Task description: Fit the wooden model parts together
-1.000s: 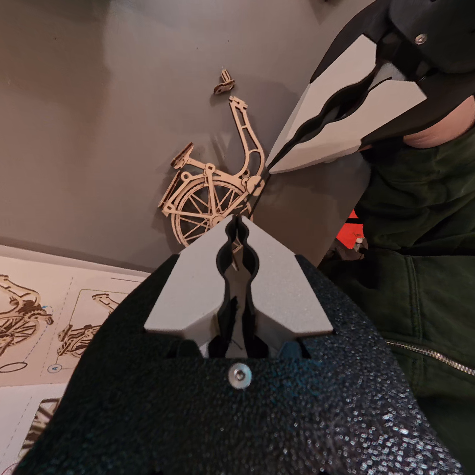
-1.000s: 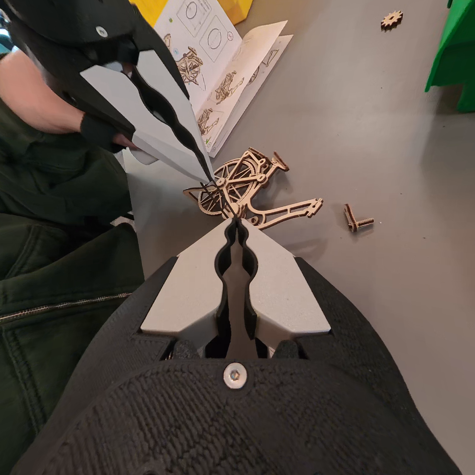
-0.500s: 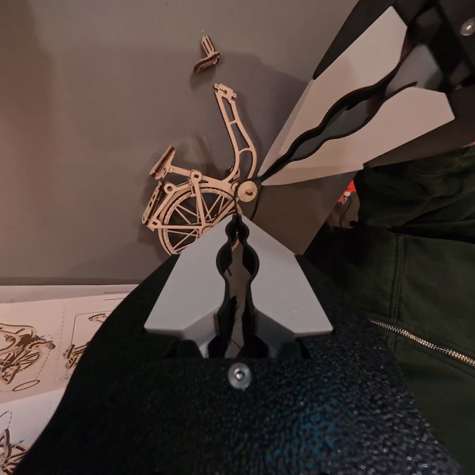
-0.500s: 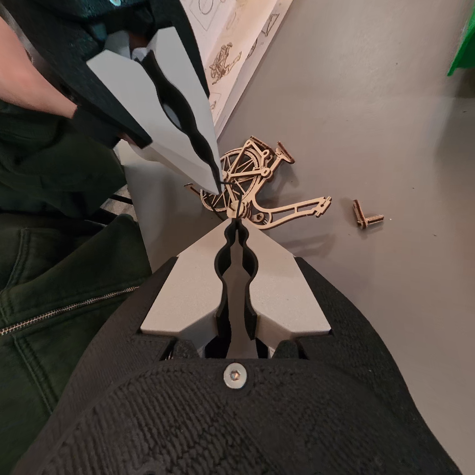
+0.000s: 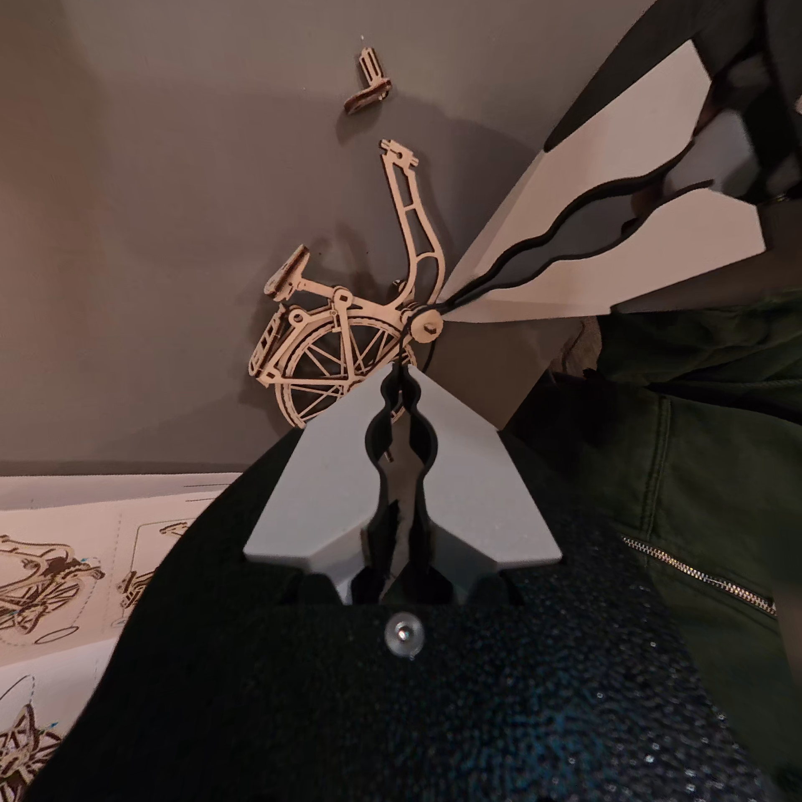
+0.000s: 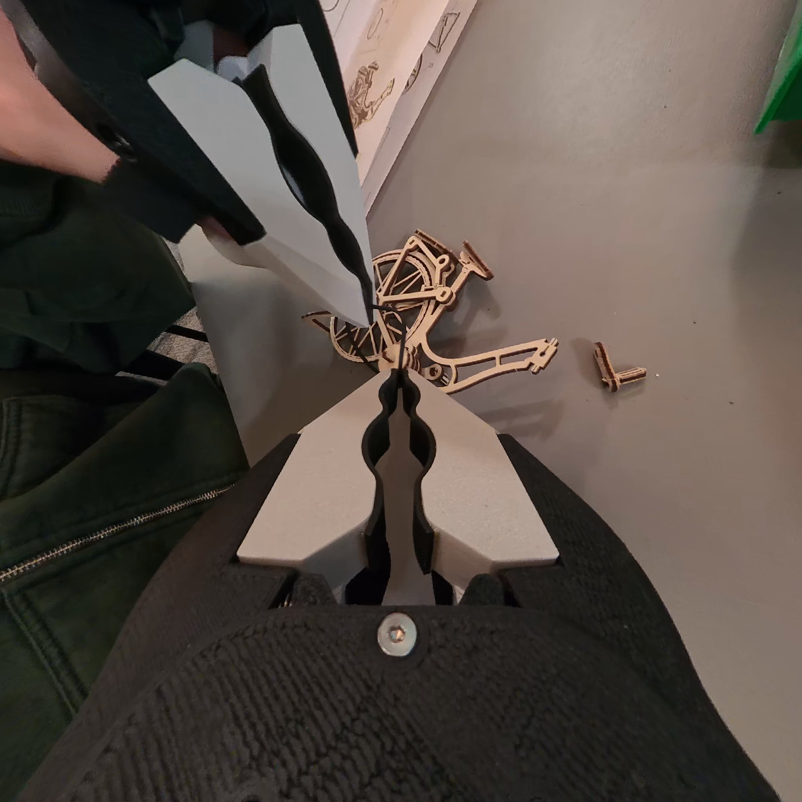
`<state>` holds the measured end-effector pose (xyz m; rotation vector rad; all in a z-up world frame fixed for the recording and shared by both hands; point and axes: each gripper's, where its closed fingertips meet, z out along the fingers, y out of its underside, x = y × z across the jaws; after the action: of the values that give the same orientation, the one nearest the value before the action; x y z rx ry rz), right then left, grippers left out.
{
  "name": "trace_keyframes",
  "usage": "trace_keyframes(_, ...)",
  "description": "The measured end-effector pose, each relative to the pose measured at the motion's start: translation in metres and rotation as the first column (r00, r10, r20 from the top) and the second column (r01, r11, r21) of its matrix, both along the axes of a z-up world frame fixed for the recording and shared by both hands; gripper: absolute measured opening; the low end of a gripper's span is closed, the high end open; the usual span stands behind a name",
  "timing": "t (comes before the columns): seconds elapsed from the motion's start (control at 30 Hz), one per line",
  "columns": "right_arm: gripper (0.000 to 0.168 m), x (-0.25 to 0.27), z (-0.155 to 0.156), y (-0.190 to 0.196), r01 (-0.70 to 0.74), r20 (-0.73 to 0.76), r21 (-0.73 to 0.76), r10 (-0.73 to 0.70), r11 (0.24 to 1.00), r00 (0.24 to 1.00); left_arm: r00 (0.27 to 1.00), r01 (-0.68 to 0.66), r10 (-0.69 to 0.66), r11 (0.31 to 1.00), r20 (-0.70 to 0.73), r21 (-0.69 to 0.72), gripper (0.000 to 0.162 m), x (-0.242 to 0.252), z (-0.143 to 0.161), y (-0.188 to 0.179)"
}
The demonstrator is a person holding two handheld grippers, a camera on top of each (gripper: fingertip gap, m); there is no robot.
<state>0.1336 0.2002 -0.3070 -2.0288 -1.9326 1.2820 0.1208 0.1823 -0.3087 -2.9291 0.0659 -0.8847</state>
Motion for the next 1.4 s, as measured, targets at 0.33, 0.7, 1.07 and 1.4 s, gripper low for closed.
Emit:
trace_keyframes(0.33, 0.015, 0.003, 0.009, 0.003, 0.007, -0.026, 0.005, -0.007, 1.000, 1.000, 1.000, 0.005, -0.003, 0.997, 0.017, -0.079, 0.000, 0.000, -0.002, -0.001)
trace_keyframes(0.7, 0.022, 0.000, 0.022, -0.003, -0.167, -0.290, 0.319, 0.264, 0.933, 0.920, 0.999, -0.029, 0.025, 0.993, -0.030, -0.116, 0.000, -0.006, -0.007, 0.003)
trace_keyframes(1.07, 0.006, -0.008, 0.006, -0.009, -0.195, -0.278, 0.474, 0.356, 0.859, 0.892, 0.997, -0.043, 0.033, 0.990, -0.075, -0.131, 0.000, -0.009, -0.012, 0.004)
trace_keyframes(1.4, 0.001, -0.008, 0.002, -0.013, -0.210, -0.254, 0.504, 0.377, 0.838, 0.891, 0.994, -0.043, 0.031, 0.992, -0.104, -0.116, 0.000, -0.012, -0.012, 0.000)
